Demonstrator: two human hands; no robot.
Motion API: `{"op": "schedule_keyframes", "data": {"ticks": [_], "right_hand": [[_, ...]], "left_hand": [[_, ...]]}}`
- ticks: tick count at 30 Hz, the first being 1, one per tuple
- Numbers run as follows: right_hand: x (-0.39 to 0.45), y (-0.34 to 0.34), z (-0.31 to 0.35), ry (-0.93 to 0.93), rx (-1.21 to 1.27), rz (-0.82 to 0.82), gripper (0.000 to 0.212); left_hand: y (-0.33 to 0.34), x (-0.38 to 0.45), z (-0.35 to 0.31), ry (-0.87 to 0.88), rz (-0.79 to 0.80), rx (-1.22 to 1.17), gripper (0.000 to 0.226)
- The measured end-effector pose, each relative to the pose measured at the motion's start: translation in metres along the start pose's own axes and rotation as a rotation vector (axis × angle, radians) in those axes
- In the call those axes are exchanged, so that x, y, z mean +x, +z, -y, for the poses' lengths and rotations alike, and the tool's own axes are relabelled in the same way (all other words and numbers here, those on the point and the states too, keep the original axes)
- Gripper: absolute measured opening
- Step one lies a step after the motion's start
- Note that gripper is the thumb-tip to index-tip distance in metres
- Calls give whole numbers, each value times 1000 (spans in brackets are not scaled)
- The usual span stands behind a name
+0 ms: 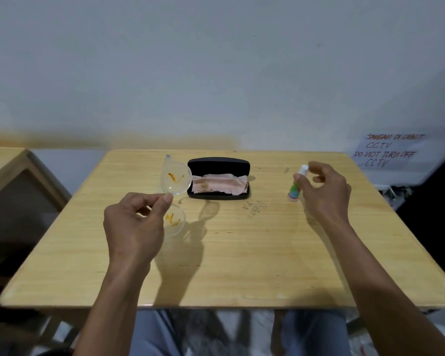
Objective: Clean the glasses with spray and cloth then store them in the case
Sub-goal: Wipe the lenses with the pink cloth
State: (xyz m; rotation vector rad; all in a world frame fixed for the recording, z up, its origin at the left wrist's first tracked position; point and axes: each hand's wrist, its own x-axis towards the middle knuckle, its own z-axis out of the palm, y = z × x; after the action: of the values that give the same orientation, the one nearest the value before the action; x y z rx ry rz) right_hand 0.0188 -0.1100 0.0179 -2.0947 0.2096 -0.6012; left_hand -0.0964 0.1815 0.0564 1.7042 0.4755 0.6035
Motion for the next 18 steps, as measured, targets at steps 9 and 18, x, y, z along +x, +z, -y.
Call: {"op": "schedule_keyframes", "data": {"ticks": [9, 18], "right_hand": [[-37, 52, 39, -434, -144, 44, 16], [-19, 117, 28, -332, -363, 232, 25]], "left_hand": [[-6, 3, -2, 94, -33, 102, 21], [-13, 10, 9, 183, -18, 171, 26]]}}
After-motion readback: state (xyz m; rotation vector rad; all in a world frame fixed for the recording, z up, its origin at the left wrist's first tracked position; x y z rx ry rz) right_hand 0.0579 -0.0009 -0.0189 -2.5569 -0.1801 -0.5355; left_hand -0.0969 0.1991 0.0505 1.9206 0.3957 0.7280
